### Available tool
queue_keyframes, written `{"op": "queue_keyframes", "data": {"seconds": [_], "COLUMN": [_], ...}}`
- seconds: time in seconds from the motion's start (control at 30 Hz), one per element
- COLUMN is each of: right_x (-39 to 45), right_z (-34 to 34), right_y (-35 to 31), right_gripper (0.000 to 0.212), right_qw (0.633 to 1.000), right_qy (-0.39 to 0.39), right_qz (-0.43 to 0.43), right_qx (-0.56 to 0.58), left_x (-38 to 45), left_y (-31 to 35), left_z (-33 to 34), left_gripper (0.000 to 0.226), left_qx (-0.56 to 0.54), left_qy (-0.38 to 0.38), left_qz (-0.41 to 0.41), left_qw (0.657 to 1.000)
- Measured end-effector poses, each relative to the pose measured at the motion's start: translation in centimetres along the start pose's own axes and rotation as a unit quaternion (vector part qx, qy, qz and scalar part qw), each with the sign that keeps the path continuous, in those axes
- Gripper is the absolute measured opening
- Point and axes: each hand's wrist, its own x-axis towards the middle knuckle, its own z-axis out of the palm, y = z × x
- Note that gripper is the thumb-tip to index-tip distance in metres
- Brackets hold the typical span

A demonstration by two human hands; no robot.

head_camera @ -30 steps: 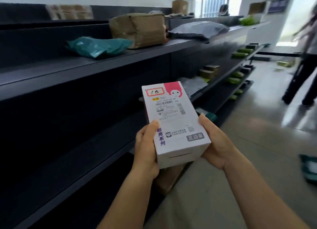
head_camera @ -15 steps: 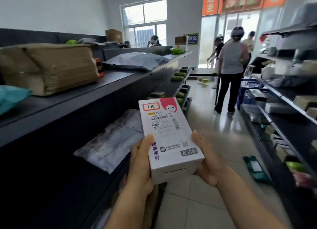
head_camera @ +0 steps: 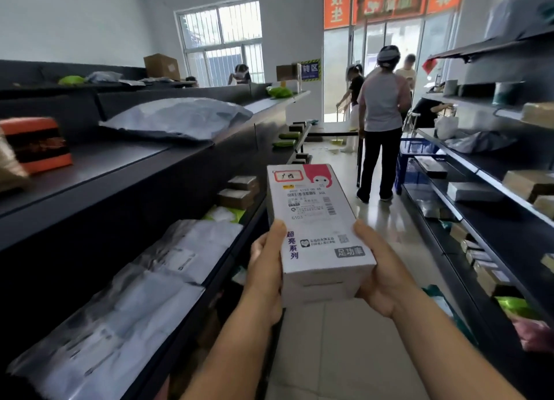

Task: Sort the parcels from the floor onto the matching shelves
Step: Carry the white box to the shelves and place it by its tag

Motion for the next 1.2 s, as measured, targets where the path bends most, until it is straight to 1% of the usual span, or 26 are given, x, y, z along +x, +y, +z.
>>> {"op": "queue_keyframes", "data": {"seconds": [0.1, 0.2, 0.27, 0.37, 0.43, 0.47, 0.57, 0.63, 0.7, 0.8, 0.9, 0.97, 1.03, 1.17, 1.2], "right_x": [5.5, 11.1, 14.8, 19.5, 22.2, 23.7, 28.2, 31.7, 35.3, 41.2, 46.5, 49.5, 52.4, 57.6, 59.2], "right_z": [-2.5, -4.8, -6.1, -7.8, -8.7, -9.3, -10.6, -11.3, -11.8, -12.3, -12.5, -12.7, -12.8, -13.2, -13.4], "right_y": [-3.3, -7.1, -9.3, -11.6, -12.7, -13.2, -14.8, -16.0, -17.1, -18.8, -21.1, -22.6, -23.9, -25.6, -26.0], "right_gripper": [0.042, 0.04, 0.04, 0.037, 0.041, 0.043, 0.052, 0.055, 0.049, 0.05, 0.045, 0.044, 0.044, 0.043, 0.045], "right_qw": [1.0, 1.0, 0.999, 0.999, 0.999, 0.999, 0.998, 0.996, 0.995, 0.995, 0.994, 0.994, 0.994, 0.993, 0.992], "right_qy": [-0.009, -0.001, 0.007, 0.011, 0.007, 0.005, -0.007, -0.013, -0.01, -0.006, -0.004, -0.003, -0.016, -0.06, -0.076], "right_qz": [-0.001, -0.008, -0.006, -0.002, -0.002, -0.004, -0.019, -0.029, -0.035, -0.035, -0.036, -0.042, -0.046, -0.065, -0.073], "right_qx": [-0.004, -0.024, -0.044, -0.051, -0.051, -0.053, -0.067, -0.089, -0.094, -0.092, -0.101, -0.101, -0.097, -0.073, -0.074], "left_x": [5.9, 11.3, 14.4, 18.5, 21.1, 22.5, 27.3, 30.9, 34.3, 40.1, 45.6, 48.7, 51.7, 57.0, 58.5], "left_y": [0.1, 0.9, 1.6, 2.4, 2.5, 2.5, 2.2, 2.2, 2.4, 3.2, 4.5, 5.3, 5.7, 6.4, 6.5], "left_z": [3.4, 7.3, 9.6, 12.3, 13.3, 13.8, 14.8, 15.5, 16.3, 17.5, 18.8, 19.6, 20.3, 21.3, 21.5], "left_gripper": [0.097, 0.091, 0.082, 0.064, 0.055, 0.057, 0.091, 0.098, 0.097, 0.089, 0.056, 0.044, 0.044, 0.073, 0.072], "left_qx": [0.022, 0.022, 0.02, 0.022, 0.029, 0.034, 0.05, 0.059, 0.052, 0.034, 0.026, 0.024, 0.023, 0.022, 0.021], "left_qy": [-0.001, -0.002, -0.002, -0.036, -0.048, -0.047, -0.028, -0.01, 0.003, 0.018, 0.032, 0.032, 0.044, 0.078, 0.084], "left_qz": [0.015, 0.018, 0.024, 0.035, 0.035, 0.035, 0.034, 0.049, 0.059, 0.063, 0.067, 0.068, 0.077, 0.097, 0.104], "left_qw": [1.0, 1.0, 1.0, 0.998, 0.998, 0.998, 0.998, 0.997, 0.997, 0.997, 0.997, 0.997, 0.996, 0.992, 0.991]}}
